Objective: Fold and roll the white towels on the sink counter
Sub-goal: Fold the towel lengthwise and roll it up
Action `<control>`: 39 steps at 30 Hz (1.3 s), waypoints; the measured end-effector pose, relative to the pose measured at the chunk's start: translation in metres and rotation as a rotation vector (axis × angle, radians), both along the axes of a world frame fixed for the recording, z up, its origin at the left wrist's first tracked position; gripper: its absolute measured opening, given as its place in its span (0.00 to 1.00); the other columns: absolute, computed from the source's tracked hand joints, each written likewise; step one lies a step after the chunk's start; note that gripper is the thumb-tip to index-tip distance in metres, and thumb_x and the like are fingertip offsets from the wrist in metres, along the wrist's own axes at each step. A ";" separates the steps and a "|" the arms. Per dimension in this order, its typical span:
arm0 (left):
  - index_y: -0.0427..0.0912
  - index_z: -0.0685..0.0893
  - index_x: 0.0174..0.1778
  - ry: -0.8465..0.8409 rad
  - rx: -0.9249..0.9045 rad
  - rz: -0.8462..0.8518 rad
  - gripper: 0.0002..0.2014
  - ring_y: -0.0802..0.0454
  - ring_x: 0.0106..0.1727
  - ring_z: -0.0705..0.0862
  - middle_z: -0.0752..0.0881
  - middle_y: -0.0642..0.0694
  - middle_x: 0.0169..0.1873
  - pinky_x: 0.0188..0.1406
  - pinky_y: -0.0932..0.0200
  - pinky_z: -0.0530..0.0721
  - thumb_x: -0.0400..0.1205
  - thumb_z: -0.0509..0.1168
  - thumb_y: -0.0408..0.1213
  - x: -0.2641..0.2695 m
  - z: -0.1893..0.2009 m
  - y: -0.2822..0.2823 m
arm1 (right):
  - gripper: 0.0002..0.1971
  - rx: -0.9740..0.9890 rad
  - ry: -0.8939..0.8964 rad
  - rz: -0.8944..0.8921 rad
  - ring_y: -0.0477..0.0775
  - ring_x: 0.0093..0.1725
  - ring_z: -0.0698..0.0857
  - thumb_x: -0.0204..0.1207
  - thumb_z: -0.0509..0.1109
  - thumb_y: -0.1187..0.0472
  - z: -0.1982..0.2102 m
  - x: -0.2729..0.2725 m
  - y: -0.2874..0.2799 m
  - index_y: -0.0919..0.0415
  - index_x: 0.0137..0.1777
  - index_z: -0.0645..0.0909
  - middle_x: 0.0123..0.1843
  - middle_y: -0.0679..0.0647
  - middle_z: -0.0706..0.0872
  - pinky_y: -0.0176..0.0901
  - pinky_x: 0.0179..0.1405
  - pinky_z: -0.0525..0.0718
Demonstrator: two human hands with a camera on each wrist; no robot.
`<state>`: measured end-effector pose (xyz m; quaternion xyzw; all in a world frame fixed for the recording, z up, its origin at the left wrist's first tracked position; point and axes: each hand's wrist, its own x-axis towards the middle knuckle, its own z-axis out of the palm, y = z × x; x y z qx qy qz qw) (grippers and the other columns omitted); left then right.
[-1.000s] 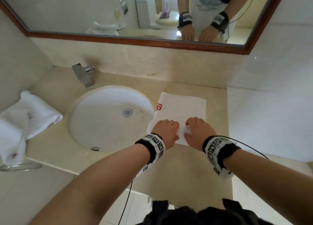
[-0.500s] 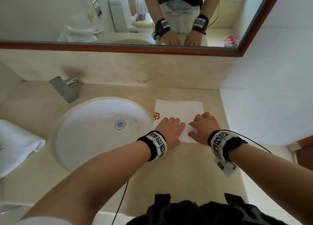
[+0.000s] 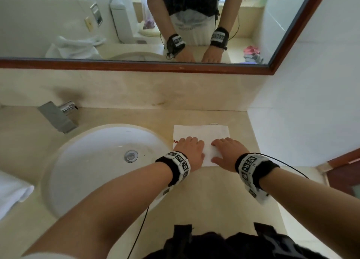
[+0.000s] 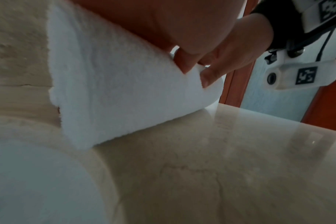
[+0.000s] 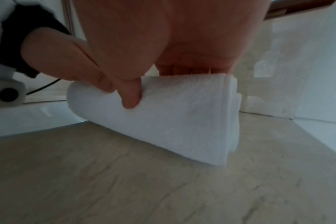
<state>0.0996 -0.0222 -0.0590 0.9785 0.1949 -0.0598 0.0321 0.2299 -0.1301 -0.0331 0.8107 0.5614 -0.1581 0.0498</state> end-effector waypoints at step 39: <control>0.44 0.71 0.63 0.243 -0.110 -0.078 0.33 0.44 0.50 0.83 0.84 0.44 0.53 0.45 0.53 0.77 0.66 0.75 0.52 0.048 0.014 0.055 | 0.36 0.033 -0.063 0.004 0.57 0.66 0.77 0.64 0.75 0.47 -0.024 0.013 0.034 0.56 0.69 0.66 0.66 0.54 0.77 0.50 0.64 0.78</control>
